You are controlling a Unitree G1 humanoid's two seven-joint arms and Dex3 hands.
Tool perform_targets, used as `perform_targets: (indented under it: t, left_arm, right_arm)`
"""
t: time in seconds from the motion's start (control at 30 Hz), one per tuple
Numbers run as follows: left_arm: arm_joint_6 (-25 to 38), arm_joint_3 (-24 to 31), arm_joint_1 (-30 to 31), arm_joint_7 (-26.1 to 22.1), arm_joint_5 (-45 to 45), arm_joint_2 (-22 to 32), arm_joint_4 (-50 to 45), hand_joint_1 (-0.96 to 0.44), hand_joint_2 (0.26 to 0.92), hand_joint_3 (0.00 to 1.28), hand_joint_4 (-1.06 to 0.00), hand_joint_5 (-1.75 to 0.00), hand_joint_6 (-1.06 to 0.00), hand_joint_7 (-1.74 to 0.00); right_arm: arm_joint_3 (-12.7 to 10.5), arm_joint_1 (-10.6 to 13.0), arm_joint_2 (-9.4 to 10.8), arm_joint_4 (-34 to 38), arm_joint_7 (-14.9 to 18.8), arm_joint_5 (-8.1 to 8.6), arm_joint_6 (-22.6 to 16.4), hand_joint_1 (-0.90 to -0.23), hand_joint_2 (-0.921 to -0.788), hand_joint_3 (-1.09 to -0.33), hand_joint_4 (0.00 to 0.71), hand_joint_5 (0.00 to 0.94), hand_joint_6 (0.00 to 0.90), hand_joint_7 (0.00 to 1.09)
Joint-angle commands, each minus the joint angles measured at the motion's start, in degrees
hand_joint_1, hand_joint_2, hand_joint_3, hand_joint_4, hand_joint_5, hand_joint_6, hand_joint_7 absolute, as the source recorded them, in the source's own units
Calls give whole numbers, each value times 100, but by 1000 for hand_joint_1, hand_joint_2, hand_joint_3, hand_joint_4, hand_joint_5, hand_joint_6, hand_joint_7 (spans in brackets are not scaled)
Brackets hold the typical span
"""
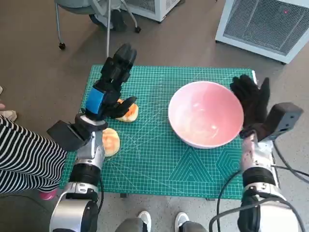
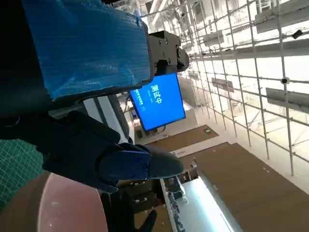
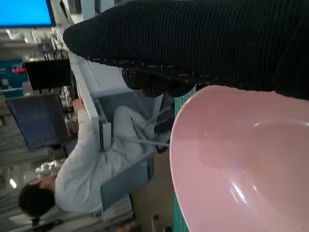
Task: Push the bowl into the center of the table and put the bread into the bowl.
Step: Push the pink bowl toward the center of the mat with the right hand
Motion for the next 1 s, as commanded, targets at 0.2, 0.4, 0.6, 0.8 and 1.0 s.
perform_targets:
  t: [0.2, 0.4, 0.6, 0.8, 1.0]
  left_arm:
    - [29, 4, 38, 26, 8, -7, -55, -701, 921, 321, -76, -1, -28, -265]
    - [57, -19, 56, 30, 9, -23, -124, -702, 921, 320, -77, -1, -31, -261]
    - [66, -39, 99, 51, 25, -35, -202, -703, 921, 319, -78, -1, -33, -258]
    - [55, -40, 126, 52, 32, -17, -207, -703, 921, 318, -78, -1, -34, -256]
    - [42, -38, 138, 70, 42, -7, -198, -703, 921, 317, -78, -1, -36, -253]
  right_arm:
    - [-120, -208, 442, 108, 13, 103, 188, -684, -921, -819, 105, 0, 80, 179]
    - [-186, -336, 560, 131, 27, 96, 268, -679, -921, -811, 93, 0, 77, 165]
    - [-184, -429, 576, 146, 52, 38, 334, -638, -921, -830, 86, 0, 85, 157]
    - [-160, -412, 459, 96, 181, 0, 293, -643, -921, -834, 73, 0, 88, 151]
    - [-80, -361, 278, -19, 256, -82, 73, -656, -921, -833, 72, 1, 80, 142]
